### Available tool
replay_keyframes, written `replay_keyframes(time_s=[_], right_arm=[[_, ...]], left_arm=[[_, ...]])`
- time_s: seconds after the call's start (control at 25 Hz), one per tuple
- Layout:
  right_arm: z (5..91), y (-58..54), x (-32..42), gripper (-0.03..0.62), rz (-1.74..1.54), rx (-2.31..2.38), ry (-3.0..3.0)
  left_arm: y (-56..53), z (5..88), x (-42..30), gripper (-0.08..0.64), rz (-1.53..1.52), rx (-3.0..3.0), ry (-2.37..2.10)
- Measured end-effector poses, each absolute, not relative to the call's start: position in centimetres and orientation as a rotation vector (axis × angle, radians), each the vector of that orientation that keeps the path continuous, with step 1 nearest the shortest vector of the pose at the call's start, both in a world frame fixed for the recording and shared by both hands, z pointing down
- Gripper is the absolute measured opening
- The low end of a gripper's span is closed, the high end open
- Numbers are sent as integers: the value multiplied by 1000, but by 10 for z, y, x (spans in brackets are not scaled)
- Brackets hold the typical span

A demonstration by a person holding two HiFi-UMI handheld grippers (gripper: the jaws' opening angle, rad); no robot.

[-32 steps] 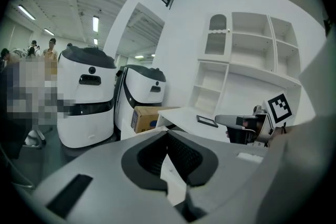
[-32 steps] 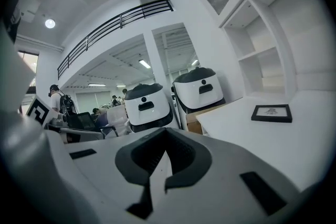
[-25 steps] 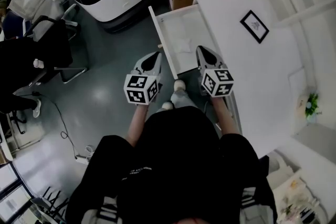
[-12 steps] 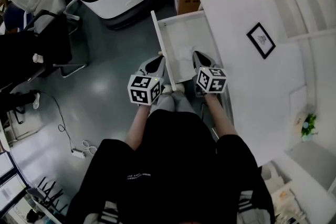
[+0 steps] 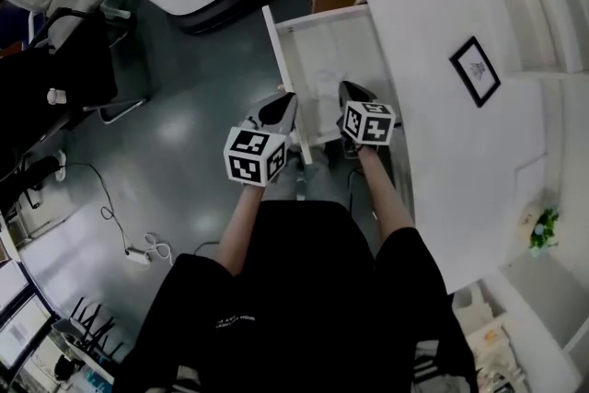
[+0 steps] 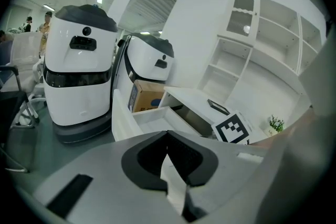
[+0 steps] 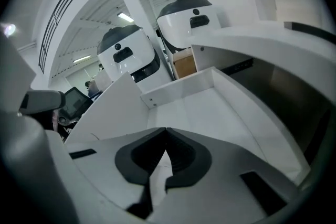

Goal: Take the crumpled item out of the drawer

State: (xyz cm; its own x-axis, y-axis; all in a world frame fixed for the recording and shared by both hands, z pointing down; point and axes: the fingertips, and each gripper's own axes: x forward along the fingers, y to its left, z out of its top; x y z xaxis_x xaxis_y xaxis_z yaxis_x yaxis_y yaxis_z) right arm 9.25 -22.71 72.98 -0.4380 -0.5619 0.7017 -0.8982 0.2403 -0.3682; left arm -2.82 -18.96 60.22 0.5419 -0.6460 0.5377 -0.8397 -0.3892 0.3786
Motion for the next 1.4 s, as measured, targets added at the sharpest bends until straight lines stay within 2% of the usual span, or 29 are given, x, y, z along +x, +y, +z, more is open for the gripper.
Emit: replay_keyframes(time_s=[0.2, 0.48, 0.72, 1.08, 1.4], right_arm=[[760, -227, 93, -1, 1089, 1285, -2018], [780, -238, 95, 114, 1100, 1288, -1944], [799, -243, 99, 178, 1118, 1305, -1875], [825, -238, 94, 186, 1209, 1232, -1783], [830, -238, 89, 146, 1276, 1173, -1775]], left_arm=[[-192, 609, -19, -2, 433, 2170, -1159], [-196, 618, -10, -2, 476, 2187, -1136], [-200, 619, -10, -2, 462, 2172, -1141], [-204, 621, -15, -2, 466, 2167, -1156], [-205, 621, -19, -2, 473, 2159, -1163]])
